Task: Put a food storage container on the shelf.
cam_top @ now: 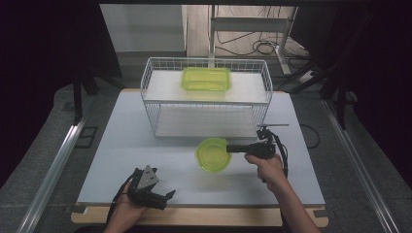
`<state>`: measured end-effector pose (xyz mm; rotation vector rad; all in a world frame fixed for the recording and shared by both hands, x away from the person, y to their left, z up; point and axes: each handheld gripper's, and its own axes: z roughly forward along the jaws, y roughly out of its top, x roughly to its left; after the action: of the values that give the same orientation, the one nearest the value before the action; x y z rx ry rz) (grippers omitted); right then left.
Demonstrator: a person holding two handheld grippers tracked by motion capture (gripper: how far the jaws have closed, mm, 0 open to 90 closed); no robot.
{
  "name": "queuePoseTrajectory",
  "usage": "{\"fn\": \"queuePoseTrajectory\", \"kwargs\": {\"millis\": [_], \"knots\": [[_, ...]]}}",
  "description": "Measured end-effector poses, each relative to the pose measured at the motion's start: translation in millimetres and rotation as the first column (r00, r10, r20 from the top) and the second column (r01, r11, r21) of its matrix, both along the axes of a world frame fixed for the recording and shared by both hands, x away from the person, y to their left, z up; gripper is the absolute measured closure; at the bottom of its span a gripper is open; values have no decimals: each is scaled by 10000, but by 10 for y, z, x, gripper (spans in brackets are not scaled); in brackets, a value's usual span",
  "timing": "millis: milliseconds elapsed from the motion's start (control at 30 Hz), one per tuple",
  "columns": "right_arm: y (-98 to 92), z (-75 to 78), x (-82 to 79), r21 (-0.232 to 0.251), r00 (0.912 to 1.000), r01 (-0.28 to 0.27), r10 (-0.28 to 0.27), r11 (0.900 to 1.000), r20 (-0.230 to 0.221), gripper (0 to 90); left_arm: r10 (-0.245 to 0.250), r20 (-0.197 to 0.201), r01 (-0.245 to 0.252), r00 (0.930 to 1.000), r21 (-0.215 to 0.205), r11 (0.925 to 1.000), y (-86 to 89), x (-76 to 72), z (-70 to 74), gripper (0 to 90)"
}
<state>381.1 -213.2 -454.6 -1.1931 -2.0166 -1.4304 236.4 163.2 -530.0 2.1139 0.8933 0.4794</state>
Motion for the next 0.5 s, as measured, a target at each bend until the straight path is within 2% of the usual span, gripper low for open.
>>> {"fn": "queuePoseTrajectory", "kwargs": {"millis": [200, 233, 500], "knots": [[9, 303, -8, 209, 9988, 7, -17, 9998, 486, 838, 45, 28, -45, 10000, -67, 10000, 1, -3, 3, 16], [13, 375, -5, 225, 9978, 13, -28, 9997, 669, 837, 41, 32, -41, 10000, -57, 10000, 1, -3, 4, 16], [60, 868, 27, 364, 9914, 105, -152, 9993, 1303, 838, -15, 26, 15, 10000, 48, 10000, -1, -1, 4, 16]]}}
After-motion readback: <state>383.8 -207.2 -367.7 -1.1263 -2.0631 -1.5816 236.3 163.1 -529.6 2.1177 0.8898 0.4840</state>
